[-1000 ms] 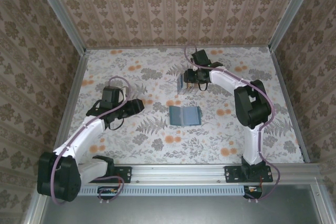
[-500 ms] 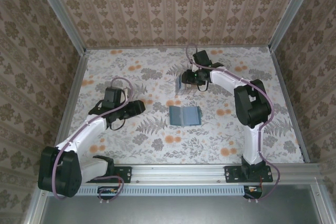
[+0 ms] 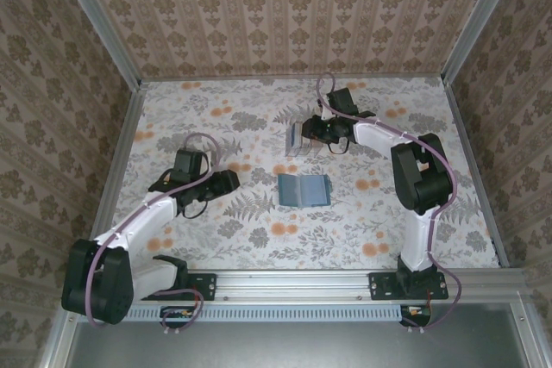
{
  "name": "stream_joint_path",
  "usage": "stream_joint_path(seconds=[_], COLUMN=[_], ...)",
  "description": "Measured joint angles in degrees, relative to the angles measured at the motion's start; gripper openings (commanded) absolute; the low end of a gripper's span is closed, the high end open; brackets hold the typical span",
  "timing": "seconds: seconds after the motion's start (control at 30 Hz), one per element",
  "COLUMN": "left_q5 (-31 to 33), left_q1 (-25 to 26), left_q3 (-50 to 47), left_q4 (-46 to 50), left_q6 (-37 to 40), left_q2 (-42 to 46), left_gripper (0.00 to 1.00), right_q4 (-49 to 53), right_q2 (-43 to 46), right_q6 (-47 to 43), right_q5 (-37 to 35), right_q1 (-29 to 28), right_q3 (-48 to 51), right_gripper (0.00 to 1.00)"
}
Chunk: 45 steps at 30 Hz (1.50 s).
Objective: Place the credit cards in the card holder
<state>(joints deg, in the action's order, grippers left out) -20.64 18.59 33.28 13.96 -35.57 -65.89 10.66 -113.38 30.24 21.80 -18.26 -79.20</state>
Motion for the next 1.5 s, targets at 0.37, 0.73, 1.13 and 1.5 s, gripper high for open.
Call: stream_joint_path(seconds=[0.37, 0.73, 1.13, 1.5], left_q5=[1.0, 1.6, 0.3, -0.9], left_q1=[1.4, 2.5, 10.8, 17.1], left_q3=[-1.4, -1.5, 0.5, 4.7], left_q4=[-1.2, -1.6, -1.9, -7.7], left_q6=[-0.9, -0.9, -0.8, -0.7], left_q2=[-0.1, -0.8, -2.4, -14.2], left_gripper=[0.56, 0.56, 0.57, 0.43], right_q4=[-0.2, -0.2, -0.2, -1.9], right_q2=[0.8, 3.6, 14.8, 27.0], right_q6=[0.0, 0.0, -1.3, -2.4], right_q5=[0.0, -1.3, -5.1, 7.2], right_q1=[0.0, 0.0, 0.0, 0.0], right_q3=[0.6, 2.8, 10.6, 28.3], right_gripper=[0.18, 0.08, 0.03, 0.03])
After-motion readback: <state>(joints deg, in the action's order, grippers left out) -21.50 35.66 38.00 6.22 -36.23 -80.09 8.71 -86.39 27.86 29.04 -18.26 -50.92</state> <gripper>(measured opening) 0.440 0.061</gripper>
